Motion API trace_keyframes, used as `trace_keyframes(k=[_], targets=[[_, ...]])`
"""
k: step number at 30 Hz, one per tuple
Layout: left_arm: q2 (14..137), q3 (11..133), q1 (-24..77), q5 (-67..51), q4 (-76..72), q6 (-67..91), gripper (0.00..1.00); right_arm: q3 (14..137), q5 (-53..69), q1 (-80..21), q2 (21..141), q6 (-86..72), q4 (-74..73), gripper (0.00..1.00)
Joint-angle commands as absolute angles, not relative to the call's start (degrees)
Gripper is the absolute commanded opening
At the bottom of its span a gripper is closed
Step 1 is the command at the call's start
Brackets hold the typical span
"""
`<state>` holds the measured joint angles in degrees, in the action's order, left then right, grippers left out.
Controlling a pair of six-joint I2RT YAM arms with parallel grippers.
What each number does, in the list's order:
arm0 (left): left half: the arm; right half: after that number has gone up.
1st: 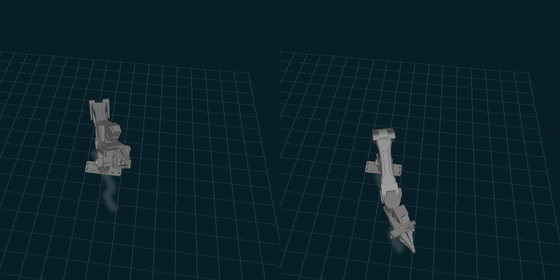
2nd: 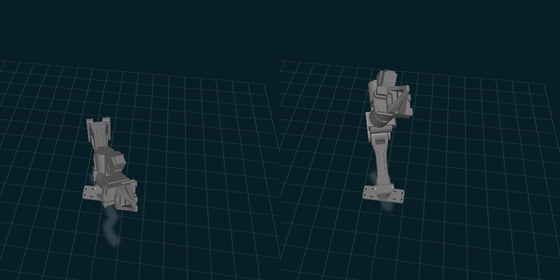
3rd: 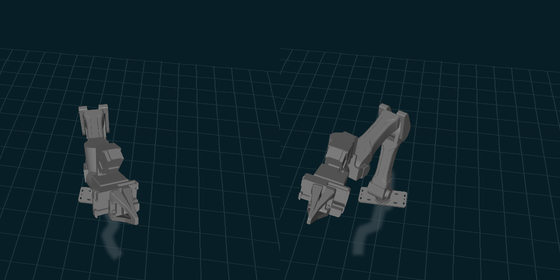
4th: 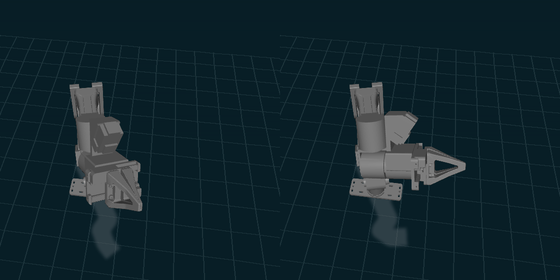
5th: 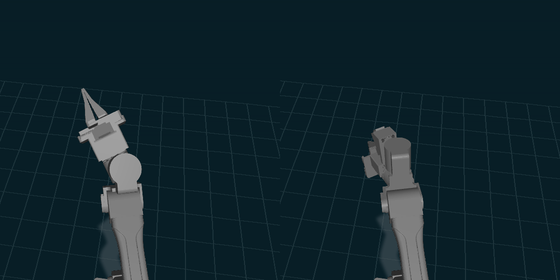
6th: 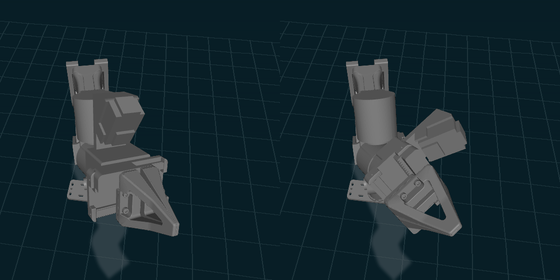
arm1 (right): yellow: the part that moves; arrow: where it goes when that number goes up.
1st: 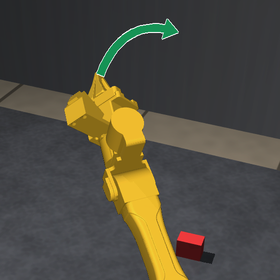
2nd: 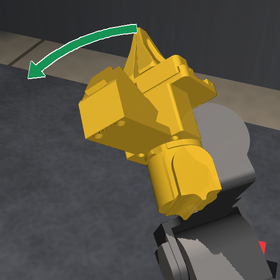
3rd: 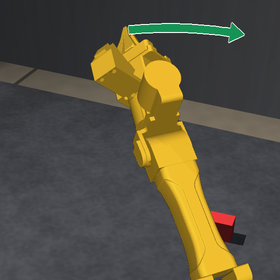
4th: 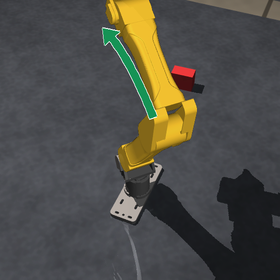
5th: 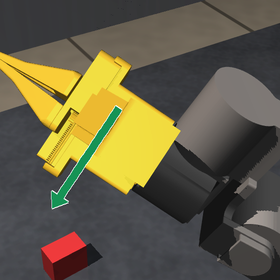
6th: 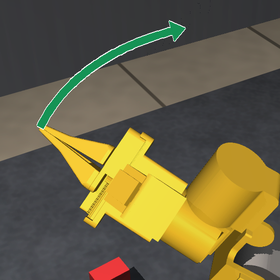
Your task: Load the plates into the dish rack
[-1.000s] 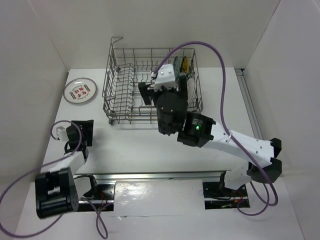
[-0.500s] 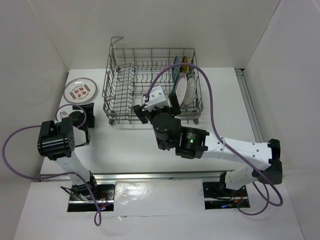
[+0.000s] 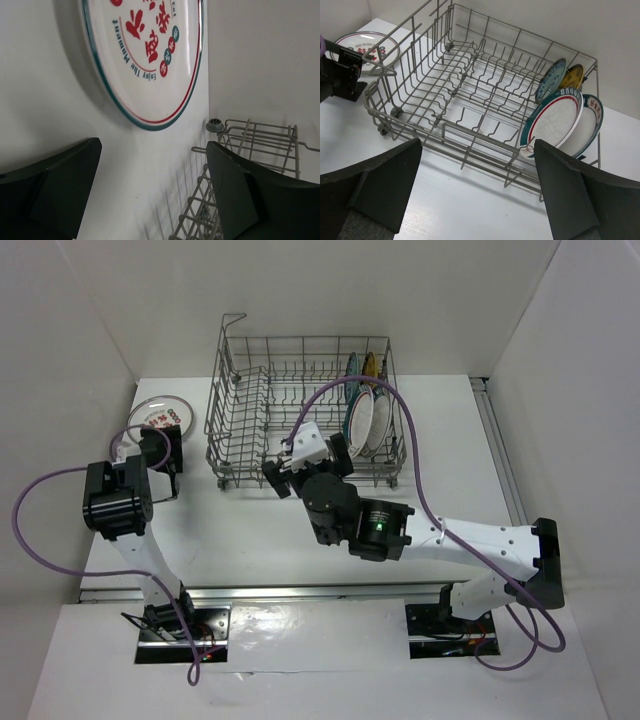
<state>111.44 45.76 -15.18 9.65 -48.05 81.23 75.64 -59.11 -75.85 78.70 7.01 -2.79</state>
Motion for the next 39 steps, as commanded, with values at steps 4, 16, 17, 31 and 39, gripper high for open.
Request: trace_keyframes(k=[4,16,17,31,39], targets=[[116.45,53.87,-15.64,11.78,-42.28,79.63,0.99,76.47,-58.97,-77.08,77.52,5.27,-2.2,1.0],[120.5,61.25,-16.17,12.92,-34.19,79.28,0.88,77.08,-58.36,-77.08,80.24,7.03,-0.44,1.0],[120.5,61.87,-16.17,13.53,-33.06,79.28,0.87,77.08,-58.36,-77.08,80.24,7.03,-0.44,1.0],[120.67,61.43,-16.17,11.09,-27.77,84.11,0.48,76.55,-59.59,-78.13,79.54,7.03,-0.26,1.0],[124.18,64.07,-16.17,9.93,-25.5,86.04,0.38,75.41,-59.07,-78.13,79.01,7.65,-0.26,1.0]])
